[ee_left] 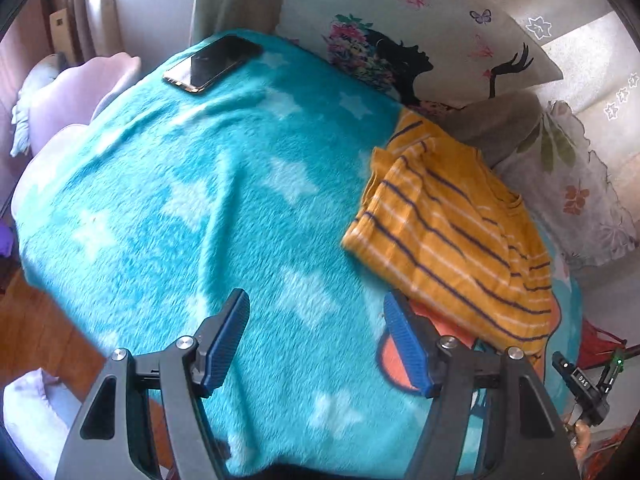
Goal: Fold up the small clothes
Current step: 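Grasp the folded sweater edge with both grippers and fold it over again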
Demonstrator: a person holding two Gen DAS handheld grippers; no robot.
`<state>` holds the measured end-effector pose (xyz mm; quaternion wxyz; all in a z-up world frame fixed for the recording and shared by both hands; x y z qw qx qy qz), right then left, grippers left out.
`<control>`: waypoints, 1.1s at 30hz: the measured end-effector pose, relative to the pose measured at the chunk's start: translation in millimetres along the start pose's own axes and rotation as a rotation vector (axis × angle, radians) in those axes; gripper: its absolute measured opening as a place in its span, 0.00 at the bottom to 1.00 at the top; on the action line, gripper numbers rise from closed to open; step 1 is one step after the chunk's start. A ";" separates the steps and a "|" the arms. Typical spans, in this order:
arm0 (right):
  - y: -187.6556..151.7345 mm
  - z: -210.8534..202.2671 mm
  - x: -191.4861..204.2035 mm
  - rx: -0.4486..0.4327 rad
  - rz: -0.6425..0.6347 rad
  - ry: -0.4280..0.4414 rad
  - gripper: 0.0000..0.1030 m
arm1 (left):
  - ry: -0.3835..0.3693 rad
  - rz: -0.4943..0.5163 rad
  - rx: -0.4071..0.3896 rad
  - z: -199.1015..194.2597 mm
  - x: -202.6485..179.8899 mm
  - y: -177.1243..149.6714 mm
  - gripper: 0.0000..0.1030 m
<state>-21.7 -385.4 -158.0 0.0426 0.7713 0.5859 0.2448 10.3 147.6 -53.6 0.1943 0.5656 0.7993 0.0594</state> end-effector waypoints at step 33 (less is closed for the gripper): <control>46.2 108.8 375.2 0.178 -0.402 0.169 0.58 | -0.303 0.138 0.160 124.1 -48.8 73.3 0.33</control>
Point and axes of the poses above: each gripper's, at about its wrist camera, not at the fingertips, and z roughly the way its jaws point, x to its left, y to its top, the point moved 8 cm from there along z, roughly the way its jaws point, and after that the axes turned 5 degrees about x, right-handed, at the moved point
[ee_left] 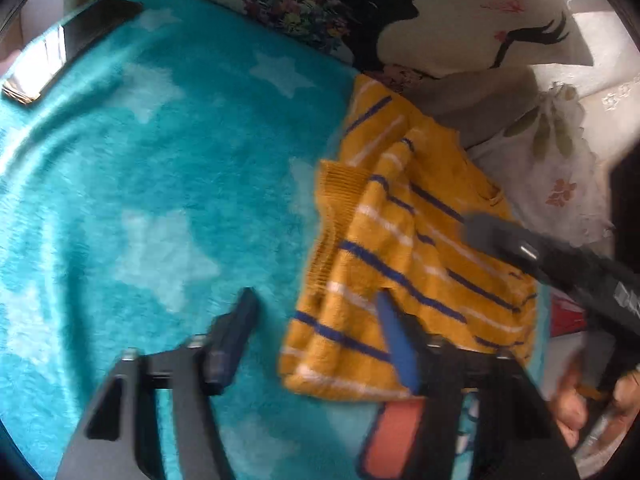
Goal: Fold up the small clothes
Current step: 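Grasp the folded sweater edge with both grippers and fold it over again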
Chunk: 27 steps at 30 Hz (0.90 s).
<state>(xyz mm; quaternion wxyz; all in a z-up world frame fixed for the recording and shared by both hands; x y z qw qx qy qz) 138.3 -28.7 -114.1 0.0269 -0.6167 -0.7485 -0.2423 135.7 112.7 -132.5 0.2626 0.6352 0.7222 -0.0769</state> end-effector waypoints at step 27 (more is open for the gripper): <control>41.2 62.2 40.4 0.025 -0.126 -0.304 0.19 | -0.127 -0.027 -0.001 -26.1 -36.8 -26.0 0.11</control>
Point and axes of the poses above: each gripper's, at about its wrist camera, not at the fingertips, and z roughly the way its jaws point, x to its left, y to its top, the point moved 8 cm from there along z, roughly the way its jaws point, and after that the axes turned 5 degrees about x, right-handed, at the moved point
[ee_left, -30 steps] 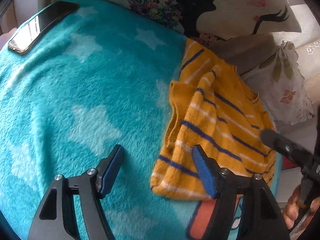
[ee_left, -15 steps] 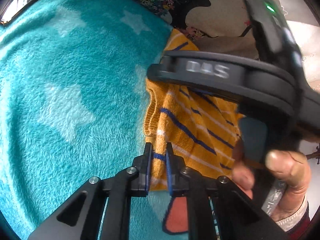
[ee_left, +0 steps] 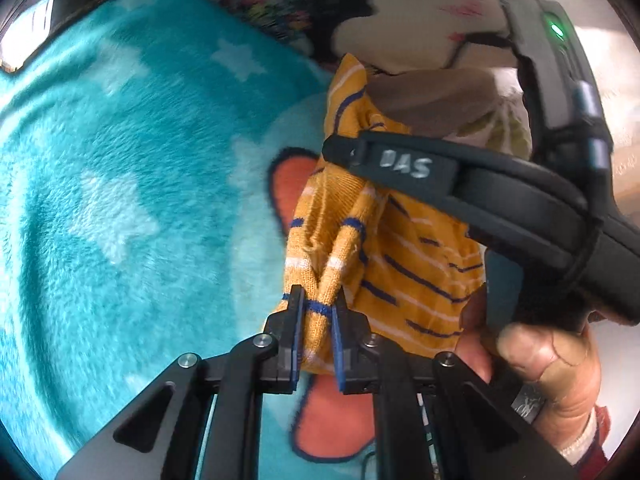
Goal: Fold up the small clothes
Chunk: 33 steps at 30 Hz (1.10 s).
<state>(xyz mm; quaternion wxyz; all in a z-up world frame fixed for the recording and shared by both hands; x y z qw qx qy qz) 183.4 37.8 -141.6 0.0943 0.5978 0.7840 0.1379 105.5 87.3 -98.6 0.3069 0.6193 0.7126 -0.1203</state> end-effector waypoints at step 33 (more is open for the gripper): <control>-193.4 -103.4 -357.3 -0.301 0.445 0.289 0.36 | 0.281 0.209 -0.012 66.7 -171.3 -79.7 0.46</control>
Point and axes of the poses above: each gripper's, at about its wrist camera, not at the fingertips, and z roughly the way its jaws point, x to its left, y to its top, the point moved 8 cm from there along z, roughly the way its jaws point, and after that the axes turned 5 degrees about x, right-handed, at the moved point
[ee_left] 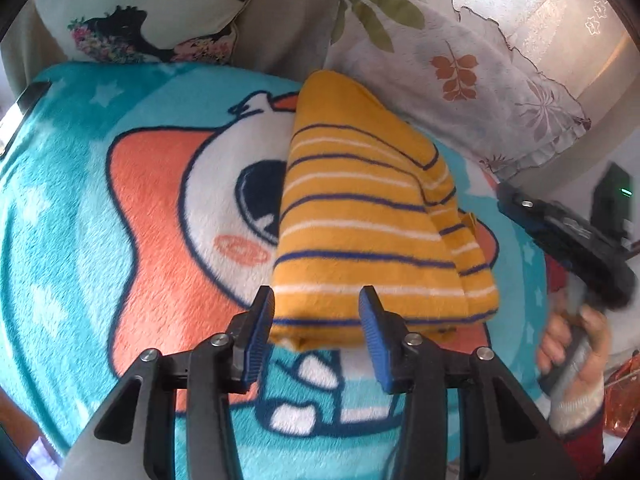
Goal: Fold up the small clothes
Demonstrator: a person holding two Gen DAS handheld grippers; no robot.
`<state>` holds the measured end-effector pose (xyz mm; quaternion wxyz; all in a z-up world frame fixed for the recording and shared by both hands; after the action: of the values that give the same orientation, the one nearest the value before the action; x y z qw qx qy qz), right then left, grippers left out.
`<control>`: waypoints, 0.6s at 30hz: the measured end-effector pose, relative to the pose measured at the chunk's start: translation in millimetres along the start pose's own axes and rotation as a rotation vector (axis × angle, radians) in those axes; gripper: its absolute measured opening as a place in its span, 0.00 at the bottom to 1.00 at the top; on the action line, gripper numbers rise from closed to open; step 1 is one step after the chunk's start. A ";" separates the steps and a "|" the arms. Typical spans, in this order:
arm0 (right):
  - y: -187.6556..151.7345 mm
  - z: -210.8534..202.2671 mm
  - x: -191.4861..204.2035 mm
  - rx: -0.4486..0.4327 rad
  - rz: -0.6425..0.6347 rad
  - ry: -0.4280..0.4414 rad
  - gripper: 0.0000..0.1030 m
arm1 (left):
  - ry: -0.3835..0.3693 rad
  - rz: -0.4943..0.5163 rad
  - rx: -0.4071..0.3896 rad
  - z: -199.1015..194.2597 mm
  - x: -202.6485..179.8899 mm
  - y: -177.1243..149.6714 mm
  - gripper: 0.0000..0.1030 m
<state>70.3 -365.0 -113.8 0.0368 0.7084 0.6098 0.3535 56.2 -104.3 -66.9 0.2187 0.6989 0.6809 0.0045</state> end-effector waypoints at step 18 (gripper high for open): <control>-63.7 22.5 -6.0 0.097 0.122 0.059 0.47 | 0.172 -0.007 0.056 17.1 10.2 -21.5 0.60</control>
<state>29.1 -345.6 -164.1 -0.0372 0.7345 0.5825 0.3461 41.7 -100.2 -92.0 0.1400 0.6995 0.6993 0.0447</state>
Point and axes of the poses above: each gripper's, at about its wrist camera, not at the fingertips, and z roughly the way its jaws point, x to its left, y to its top, the point moved 8 cm from there along z, roughly the way its jaws point, and after that the axes turned 5 degrees about x, right-handed, at the moved point
